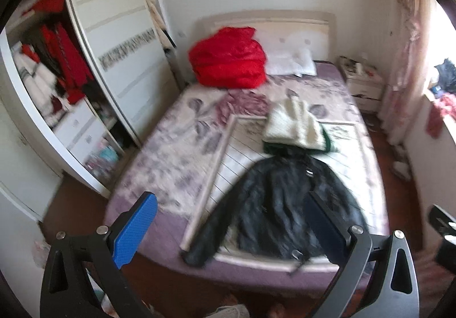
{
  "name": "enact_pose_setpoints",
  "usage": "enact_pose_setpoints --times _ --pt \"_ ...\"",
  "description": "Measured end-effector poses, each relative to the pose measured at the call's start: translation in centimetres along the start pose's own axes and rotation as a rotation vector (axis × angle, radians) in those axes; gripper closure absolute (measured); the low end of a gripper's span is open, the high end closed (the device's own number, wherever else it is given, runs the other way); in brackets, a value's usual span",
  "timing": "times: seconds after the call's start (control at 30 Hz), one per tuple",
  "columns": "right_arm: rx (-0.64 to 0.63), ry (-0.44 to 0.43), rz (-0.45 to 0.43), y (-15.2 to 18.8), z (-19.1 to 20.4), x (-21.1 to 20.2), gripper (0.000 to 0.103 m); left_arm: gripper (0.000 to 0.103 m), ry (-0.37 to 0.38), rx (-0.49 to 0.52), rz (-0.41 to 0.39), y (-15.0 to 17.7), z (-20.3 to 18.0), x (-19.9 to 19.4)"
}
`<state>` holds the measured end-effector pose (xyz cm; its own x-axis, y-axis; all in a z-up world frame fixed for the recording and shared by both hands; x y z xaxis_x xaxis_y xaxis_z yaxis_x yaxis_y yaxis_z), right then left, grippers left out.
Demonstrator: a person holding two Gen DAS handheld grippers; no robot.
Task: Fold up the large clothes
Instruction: 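Lower both grippers onto the black leather jacket's hem and grasp it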
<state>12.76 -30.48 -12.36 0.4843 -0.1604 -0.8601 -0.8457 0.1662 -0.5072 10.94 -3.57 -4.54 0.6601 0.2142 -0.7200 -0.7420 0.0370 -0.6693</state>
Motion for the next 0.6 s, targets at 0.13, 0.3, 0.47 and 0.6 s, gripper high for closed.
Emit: enact_pose_setpoints --times 0.13,0.3,0.47,0.6 --pt "0.127 0.002 0.124 0.7 -2.5 10.0 0.000 0.000 -0.050 0.080 0.052 1.9 -2.2 7.9" --pt "0.327 -0.005 0.319 4.3 -6.0 23.3 0.022 0.000 -0.018 0.149 0.183 4.4 -5.1 18.7" --pt "0.622 0.000 0.416 11.6 -10.7 34.6 0.021 0.000 0.040 0.201 0.305 9.2 -9.6 29.1" --pt "0.963 -0.091 0.520 20.1 -13.8 44.7 0.021 0.000 0.056 0.280 0.374 13.4 -14.2 36.1"
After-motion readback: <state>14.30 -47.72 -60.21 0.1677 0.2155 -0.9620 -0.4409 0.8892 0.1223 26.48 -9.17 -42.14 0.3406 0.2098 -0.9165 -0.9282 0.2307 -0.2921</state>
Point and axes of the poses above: each gripper's, at about its wrist camera, not at the fingertips, and x roughly the way its jaws point, z to its left, y to its underside, the point moved 4 cm from there along x, roughly the way its jaws point, and after that the axes turned 1 degree about -x, right-handed, at the moved point
